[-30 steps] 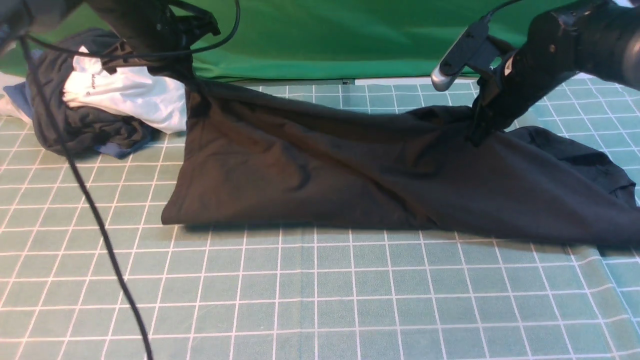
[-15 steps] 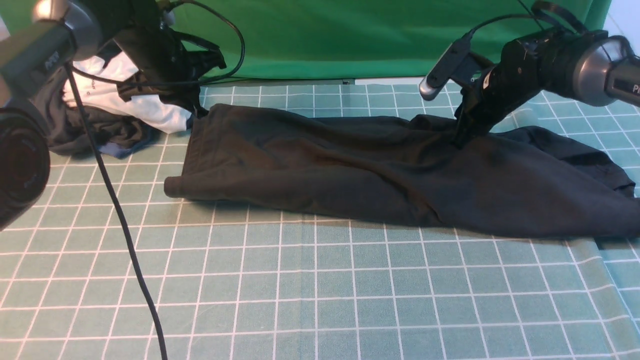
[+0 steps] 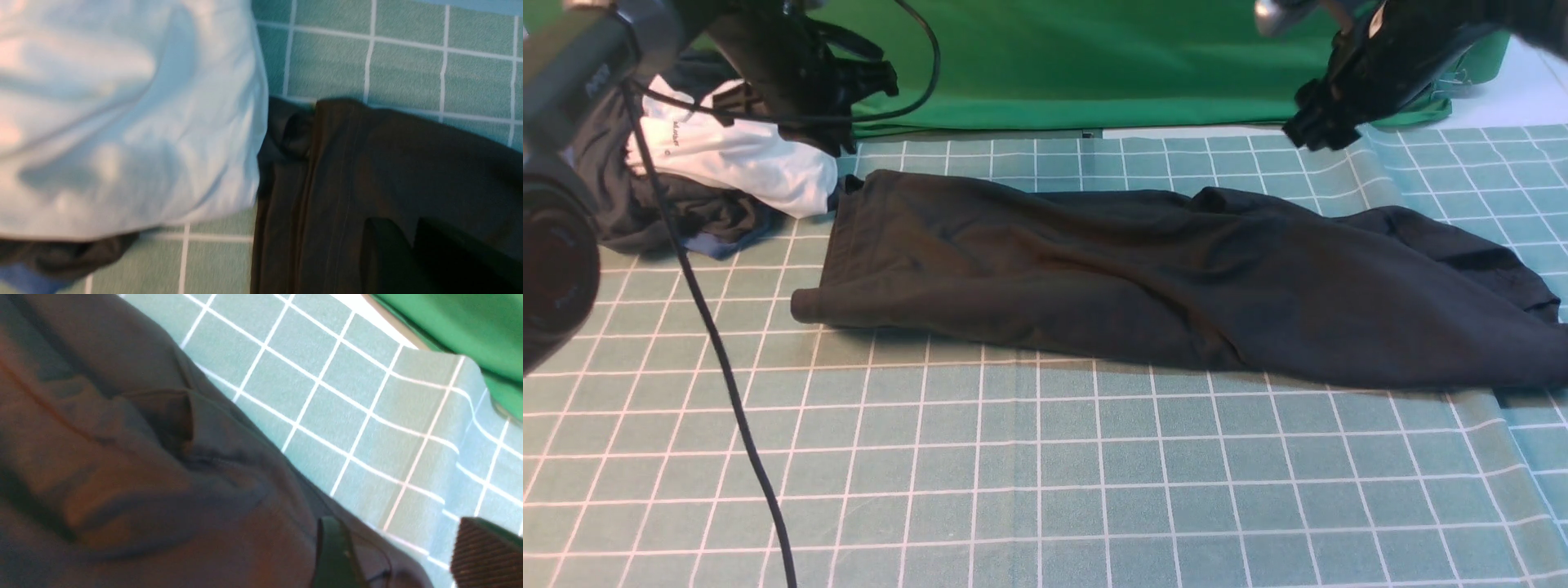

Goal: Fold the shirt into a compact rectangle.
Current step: 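Pull the folded dark garment lengthwise by its ends to straighten it flat on the table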

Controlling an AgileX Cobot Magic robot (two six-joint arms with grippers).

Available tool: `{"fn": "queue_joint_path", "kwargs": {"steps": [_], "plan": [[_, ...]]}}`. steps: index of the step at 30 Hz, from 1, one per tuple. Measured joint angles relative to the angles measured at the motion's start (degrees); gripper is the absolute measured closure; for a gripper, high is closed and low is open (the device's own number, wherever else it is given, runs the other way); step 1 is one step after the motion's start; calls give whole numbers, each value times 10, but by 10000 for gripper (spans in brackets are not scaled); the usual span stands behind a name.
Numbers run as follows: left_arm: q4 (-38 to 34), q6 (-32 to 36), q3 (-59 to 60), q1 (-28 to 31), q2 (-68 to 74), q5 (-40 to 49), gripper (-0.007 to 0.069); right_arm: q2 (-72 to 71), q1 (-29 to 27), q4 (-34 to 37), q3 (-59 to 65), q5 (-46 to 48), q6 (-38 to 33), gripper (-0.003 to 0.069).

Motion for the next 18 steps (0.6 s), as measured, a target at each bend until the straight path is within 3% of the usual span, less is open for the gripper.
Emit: {"fn": "queue_joint_path", "kwargs": {"steps": [3,5,12,15,18], "plan": [[9,8,0,-6,17,-21,424,-4,0,7,0,9,1,342],[27,9,0,-13,38,-47,338,-4,0,11,0,22,2,379],[46,9,0,-16,86,-115,129,-4,0,20,0,50,12,403],[38,9,0,-16,92,-131,119,-4,0,23,0,51,13,404],[27,13,0,-17,94,-147,168,-4,1,25,0,52,13,404]]}}
